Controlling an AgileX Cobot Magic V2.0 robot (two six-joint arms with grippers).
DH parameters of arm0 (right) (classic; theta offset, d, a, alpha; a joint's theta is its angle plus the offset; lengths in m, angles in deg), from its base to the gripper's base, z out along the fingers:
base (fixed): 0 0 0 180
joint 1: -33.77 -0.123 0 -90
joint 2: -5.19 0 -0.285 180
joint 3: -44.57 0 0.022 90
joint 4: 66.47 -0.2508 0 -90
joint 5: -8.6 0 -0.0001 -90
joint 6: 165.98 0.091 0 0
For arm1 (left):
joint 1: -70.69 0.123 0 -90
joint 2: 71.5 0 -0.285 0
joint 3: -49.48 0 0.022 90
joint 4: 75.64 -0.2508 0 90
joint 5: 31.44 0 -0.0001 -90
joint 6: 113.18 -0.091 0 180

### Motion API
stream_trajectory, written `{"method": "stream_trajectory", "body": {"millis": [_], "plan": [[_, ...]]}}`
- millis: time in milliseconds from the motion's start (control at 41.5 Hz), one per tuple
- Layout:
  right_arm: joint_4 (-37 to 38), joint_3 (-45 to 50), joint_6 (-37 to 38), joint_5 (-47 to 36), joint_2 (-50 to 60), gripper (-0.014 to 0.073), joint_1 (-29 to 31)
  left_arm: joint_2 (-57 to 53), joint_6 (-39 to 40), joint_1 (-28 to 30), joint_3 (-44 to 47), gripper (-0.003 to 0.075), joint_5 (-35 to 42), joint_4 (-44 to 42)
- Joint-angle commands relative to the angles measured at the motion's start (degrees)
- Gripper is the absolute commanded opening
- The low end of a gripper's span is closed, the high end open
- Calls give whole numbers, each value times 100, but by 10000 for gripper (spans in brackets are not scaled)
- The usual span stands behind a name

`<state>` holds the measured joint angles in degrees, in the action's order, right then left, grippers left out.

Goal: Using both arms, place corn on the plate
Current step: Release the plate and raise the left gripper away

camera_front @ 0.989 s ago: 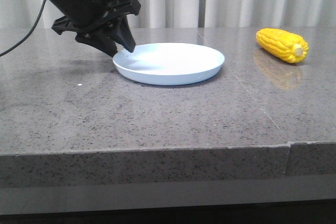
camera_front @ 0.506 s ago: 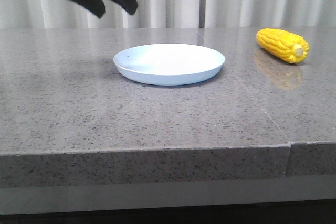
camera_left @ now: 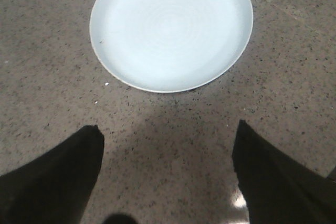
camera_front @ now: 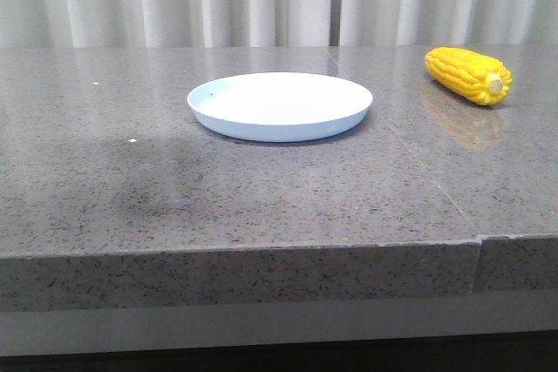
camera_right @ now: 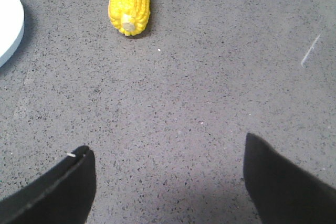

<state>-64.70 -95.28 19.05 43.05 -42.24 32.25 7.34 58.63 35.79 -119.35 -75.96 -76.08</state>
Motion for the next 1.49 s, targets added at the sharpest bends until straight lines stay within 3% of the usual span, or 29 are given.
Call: {"method": "stream_trajectory", "body": {"millis": [0, 338, 964, 1157, 1471], "plan": [[65, -178, -31, -376, -20, 603, 13, -690, 146, -50, 154, 502, 212, -47], [65, -178, -31, -376, -20, 603, 13, -1958, 146, -50, 709, 502, 211, -35], [3, -274, -31, -646, -276, 603, 13, -1637, 146, -50, 709, 502, 258, -35], [-245, -1067, -61, -206, -1184, 603, 13, -1477, 146, -50, 709, 501, 258, -35], [-286, -3123, -110, 1055, -3191, 603, 9, -1246, 146, -50, 709, 501, 258, -35]]}}
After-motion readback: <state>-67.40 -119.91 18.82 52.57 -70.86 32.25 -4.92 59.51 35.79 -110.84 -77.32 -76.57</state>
